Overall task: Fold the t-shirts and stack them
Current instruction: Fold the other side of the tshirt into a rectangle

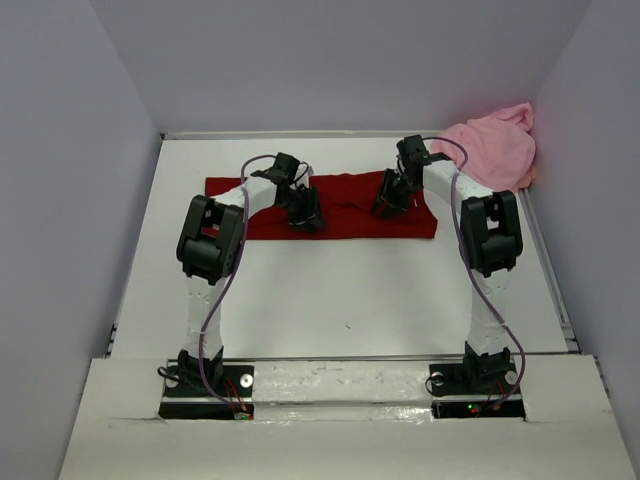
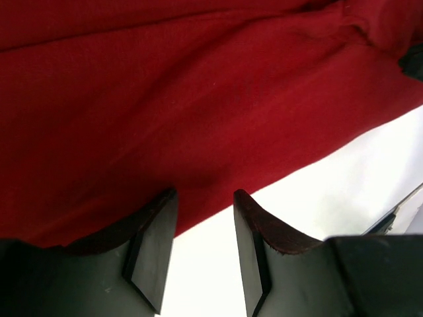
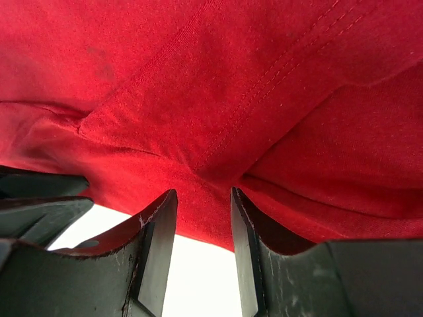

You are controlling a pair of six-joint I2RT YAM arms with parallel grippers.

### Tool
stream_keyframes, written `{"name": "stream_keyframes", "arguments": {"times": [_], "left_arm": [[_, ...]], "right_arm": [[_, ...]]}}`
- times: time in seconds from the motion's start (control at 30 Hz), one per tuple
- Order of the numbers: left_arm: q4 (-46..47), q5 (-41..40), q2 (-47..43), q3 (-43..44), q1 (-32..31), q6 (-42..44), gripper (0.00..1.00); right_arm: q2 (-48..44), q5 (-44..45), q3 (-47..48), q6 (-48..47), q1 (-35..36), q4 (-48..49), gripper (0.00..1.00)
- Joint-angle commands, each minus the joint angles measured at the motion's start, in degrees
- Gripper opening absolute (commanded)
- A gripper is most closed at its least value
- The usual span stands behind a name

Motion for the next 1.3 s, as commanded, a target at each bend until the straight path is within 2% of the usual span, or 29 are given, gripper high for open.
{"name": "stream_keyframes", "arguments": {"times": [0.0,0.37,0.5,0.57,0.63,0.77,0.8,0.83,1.27], "left_arm": [[-0.19,-0.79,0.52,-0.72,-0.89,0.05,0.52],[-1.78,-3.52,4.31,-1.61,-0.98,-1.10,0.52],[-3.00,-3.96,4.22,-0.46,-0.98,-0.66,0.52],[-3.36,-4.22,4.04,-0.20,-0.98,-0.48,0.52],[-3.62,-4.31,3.78,-0.11,-0.89,-0.48,0.52],[-3.97,-4.49,3.60,-0.20,-0.98,-0.31,0.52],[-4.15,-4.40,3.43,-0.20,-0.98,-0.13,0.52],[-4.15,-4.57,3.43,-0.20,-0.98,-0.13,0.52],[-4.41,-4.75,3.52,-0.46,-0.98,-0.31,0.52]], "right_arm": [[0.41,2.04,2.82,-1.33,0.26,0.33,0.44],[1.11,3.36,3.00,-2.04,0.26,-0.29,0.43],[1.99,3.62,3.35,-2.04,0.26,-0.29,0.28],[2.60,3.80,3.87,-2.12,0.26,-0.29,0.26],[3.30,3.98,4.49,-2.21,0.26,-0.29,0.19],[4.45,3.45,5.98,-2.39,0.26,-0.29,0.17],[4.54,3.45,6.25,-2.30,0.26,-0.29,0.06],[4.62,3.45,6.42,-2.21,0.26,-0.29,0.00],[6.47,1.96,16.53,-1.60,0.26,-5.38,0.00]]}}
